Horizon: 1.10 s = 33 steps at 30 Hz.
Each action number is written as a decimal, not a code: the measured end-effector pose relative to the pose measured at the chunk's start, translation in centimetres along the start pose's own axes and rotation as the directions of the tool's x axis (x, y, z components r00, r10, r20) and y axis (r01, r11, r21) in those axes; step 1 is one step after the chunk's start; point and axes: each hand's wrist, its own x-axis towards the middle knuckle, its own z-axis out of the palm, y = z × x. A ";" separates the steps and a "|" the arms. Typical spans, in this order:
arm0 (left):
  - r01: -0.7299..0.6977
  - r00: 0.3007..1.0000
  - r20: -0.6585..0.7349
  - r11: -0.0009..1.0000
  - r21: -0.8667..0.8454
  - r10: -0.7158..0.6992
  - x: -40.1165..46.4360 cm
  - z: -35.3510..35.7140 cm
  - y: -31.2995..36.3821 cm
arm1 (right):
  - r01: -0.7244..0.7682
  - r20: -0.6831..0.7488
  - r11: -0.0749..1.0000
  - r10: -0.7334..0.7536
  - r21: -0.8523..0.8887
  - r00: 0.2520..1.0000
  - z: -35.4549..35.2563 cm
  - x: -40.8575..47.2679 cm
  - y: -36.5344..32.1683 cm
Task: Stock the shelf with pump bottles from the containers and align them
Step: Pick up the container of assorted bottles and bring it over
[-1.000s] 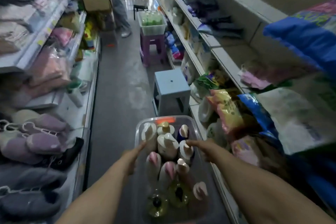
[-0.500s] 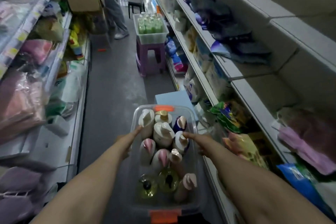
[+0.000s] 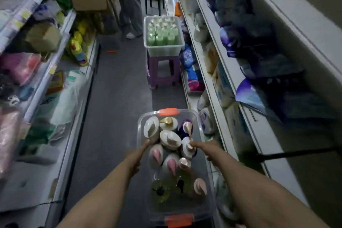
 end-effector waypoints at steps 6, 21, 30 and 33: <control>0.067 0.997 0.045 0.998 0.022 -0.068 5.7 3.5 4.4 | -0.051 -0.004 0.999 0.051 0.019 0.999 -2.2 6.7 -2.9; 0.185 0.982 0.025 0.974 0.130 -0.189 11.0 4.8 6.2 | -0.214 -0.043 0.975 0.217 0.064 0.975 -2.1 10.6 -3.6; -0.029 0.994 0.107 0.998 0.056 0.022 10.4 0.1 8.9 | -0.245 -0.230 0.969 0.244 0.025 0.942 1.2 4.3 -7.3; -0.085 0.989 0.120 0.995 -0.044 0.090 8.9 -3.3 11.5 | -0.138 -0.277 0.977 0.179 0.162 0.944 4.4 1.3 -10.7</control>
